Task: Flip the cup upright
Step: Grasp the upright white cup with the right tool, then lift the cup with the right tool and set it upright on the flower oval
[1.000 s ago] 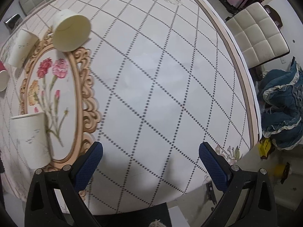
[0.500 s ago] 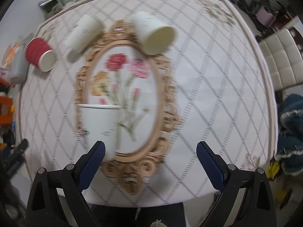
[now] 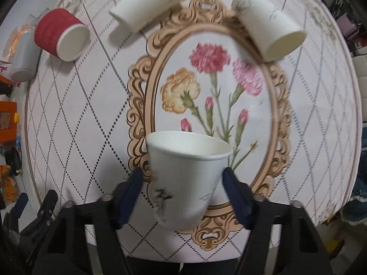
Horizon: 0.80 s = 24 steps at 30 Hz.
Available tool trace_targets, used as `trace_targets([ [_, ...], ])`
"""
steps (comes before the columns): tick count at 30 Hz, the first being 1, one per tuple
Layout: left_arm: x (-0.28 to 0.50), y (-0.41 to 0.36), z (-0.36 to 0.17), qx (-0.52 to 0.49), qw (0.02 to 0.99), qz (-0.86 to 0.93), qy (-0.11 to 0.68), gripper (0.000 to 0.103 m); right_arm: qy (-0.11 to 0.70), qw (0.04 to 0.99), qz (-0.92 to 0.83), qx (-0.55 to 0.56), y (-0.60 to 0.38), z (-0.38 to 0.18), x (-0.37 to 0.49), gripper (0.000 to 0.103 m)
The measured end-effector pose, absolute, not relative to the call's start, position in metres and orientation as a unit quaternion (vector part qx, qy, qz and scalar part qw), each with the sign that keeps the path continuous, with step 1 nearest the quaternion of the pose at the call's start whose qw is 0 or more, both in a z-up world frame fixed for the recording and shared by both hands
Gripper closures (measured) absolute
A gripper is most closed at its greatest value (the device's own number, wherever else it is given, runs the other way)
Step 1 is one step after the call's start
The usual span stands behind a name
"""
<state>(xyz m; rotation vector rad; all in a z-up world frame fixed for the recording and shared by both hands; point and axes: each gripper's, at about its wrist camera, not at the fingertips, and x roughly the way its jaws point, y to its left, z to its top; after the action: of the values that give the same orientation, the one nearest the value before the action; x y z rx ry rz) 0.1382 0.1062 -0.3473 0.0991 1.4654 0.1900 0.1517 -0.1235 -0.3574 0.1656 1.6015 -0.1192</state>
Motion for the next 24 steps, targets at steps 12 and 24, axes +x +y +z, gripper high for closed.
trace_targets([
  [12,0.152,0.114,-0.351,-0.009,0.738,0.064,0.672,0.0,0.645,0.756,-0.036,0.11,-0.142,-0.32,0.156,0.039],
  [24,0.167,0.112,-0.372,0.014,0.734,0.084,0.674,0.0,0.462,0.886,-0.046,0.02,-0.12,-0.32,0.165,0.039],
])
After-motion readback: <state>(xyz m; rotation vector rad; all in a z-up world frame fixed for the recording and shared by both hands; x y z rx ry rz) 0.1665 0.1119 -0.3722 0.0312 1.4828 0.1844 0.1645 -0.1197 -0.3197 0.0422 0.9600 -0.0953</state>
